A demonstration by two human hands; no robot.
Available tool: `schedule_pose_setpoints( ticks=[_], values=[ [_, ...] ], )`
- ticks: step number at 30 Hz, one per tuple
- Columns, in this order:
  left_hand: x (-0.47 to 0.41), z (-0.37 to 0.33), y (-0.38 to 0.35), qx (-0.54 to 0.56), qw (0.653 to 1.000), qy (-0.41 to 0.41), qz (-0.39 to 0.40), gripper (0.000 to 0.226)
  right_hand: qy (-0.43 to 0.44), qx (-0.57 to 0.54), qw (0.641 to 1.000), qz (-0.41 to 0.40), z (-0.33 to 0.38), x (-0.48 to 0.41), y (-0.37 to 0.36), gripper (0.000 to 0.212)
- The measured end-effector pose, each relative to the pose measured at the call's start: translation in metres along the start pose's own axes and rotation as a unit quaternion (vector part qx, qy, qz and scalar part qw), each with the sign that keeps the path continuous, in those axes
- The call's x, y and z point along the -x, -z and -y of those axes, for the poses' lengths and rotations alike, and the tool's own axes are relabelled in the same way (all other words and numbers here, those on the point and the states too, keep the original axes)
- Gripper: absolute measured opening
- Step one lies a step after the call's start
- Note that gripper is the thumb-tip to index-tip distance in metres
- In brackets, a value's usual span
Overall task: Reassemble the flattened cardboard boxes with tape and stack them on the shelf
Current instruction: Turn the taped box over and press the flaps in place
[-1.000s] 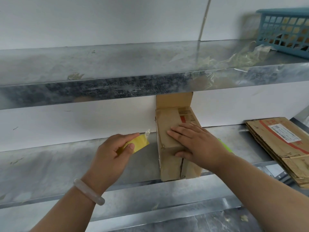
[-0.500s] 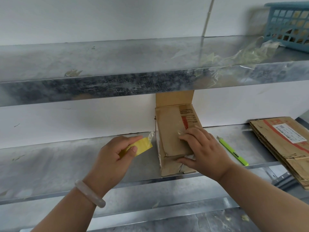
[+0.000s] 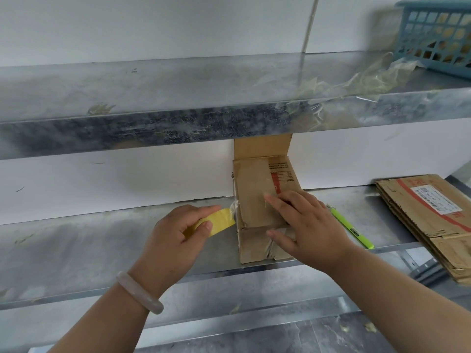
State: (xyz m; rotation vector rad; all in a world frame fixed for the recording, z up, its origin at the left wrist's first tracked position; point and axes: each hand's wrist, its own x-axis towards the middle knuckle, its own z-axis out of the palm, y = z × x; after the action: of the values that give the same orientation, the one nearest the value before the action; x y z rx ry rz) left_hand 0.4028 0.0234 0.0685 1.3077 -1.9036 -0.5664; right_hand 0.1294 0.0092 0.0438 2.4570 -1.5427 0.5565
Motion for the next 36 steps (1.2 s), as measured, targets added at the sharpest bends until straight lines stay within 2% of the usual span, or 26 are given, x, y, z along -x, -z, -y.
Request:
schedule_pose_setpoints(
  ticks=[10, 16, 19, 23, 27, 31, 36],
  values=[
    [0.002, -0.004, 0.002, -0.001, 1.000, 0.013, -0.001, 0.033, 0.010, -0.032, 0.999, -0.029, 0.004, 0.015, 0.007, 0.057],
    [0.002, -0.011, 0.001, -0.018, 1.000, -0.010, 0.007, 0.034, -0.024, -0.038, 0.997, 0.060, 0.013, 0.010, 0.015, 0.067],
    [0.004, -0.012, 0.001, -0.024, 1.000, -0.018, 0.004, 0.033, -0.024, -0.044, 0.997, 0.062, 0.020, 0.004, 0.018, 0.066],
    [0.008, -0.015, 0.003, -0.030, 0.999, -0.030, -0.004, 0.038, -0.058, -0.149, 0.987, 0.035, 0.036, -0.004, 0.037, 0.059],
    [0.011, -0.025, 0.008, -0.061, 0.996, -0.071, 0.005, 0.036, -0.116, -0.320, 0.933, 0.116, 0.060, -0.021, 0.052, 0.057],
    [0.012, -0.034, 0.014, -0.096, 0.990, -0.104, 0.006, 0.037, -0.202, -0.407, 0.888, 0.074, 0.074, -0.033, 0.055, 0.032],
    [0.017, -0.035, 0.015, -0.120, 0.988, -0.097, -0.005, 0.039, -0.211, -0.394, 0.891, 0.078, 0.077, -0.035, 0.060, 0.003]
  ],
)
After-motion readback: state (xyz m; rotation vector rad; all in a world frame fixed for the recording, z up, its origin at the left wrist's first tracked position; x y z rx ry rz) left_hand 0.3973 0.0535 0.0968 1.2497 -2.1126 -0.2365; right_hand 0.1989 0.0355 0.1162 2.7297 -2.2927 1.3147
